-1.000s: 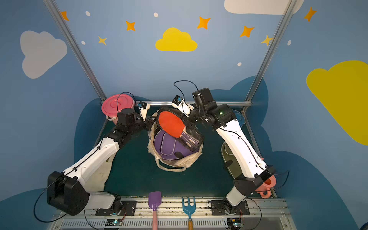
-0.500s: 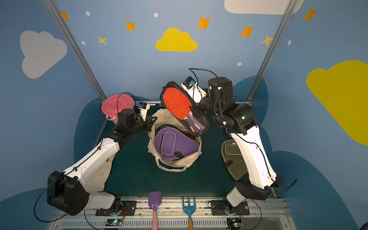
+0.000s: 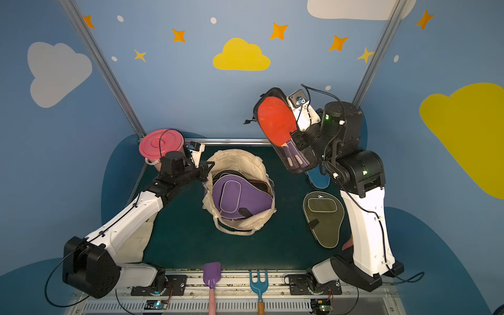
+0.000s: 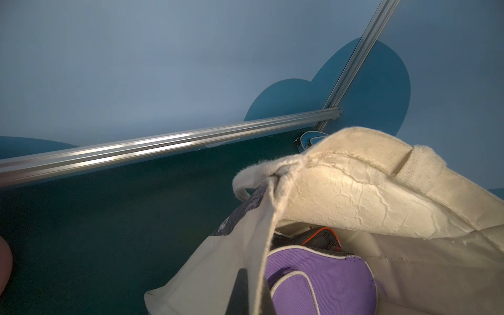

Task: Remove the ping pong set from the canvas bag
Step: Place the ping pong set at the center of the board.

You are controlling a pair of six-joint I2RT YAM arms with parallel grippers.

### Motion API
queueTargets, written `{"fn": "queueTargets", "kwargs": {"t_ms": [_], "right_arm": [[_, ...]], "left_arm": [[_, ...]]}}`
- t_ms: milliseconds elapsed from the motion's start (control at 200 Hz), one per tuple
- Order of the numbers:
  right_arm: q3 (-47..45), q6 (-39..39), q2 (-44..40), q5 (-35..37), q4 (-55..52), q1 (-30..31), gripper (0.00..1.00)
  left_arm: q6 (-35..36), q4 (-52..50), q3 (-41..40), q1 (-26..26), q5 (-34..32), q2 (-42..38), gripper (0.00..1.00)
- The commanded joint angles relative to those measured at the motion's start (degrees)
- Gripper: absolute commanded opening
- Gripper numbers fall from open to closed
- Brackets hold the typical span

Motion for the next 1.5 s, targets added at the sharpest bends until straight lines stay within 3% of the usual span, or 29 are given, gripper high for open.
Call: {"fn": "queueTargets", "kwargs": {"t_ms": [0, 391, 641, 1207, 1497], "right_arm": [[-3.99, 2.37, -2.87, 1.02, 6.88, -3.76, 0.00], [-31.30, 14.18, -8.28, -7.27, 16.88, -14.60, 0.00], [-42.13, 19.74, -3.89, -13.43, 25.90, -17.01, 0.00], [-35.57, 34.47, 21.36, -31.17, 39.69, -18.00, 0.00], [-38.05, 38.88, 28.39, -37.90, 42.55, -23.75, 0.00]], "left_arm": [[0.16, -1.47, -0.47, 0.16, -0.27, -2.00, 0.04], [0.84, -2.35, -1.01, 0.24, -0.21, -3.56, 0.04], [0.35, -2.04, -1.30, 0.22, 0.30, -3.12, 0.04], [0.12, -1.99, -1.02, 0.13, 1.27, -2.08, 0.04], [0.60, -2.28, -0.69, 0.15, 1.27, -1.98, 0.04]]}}
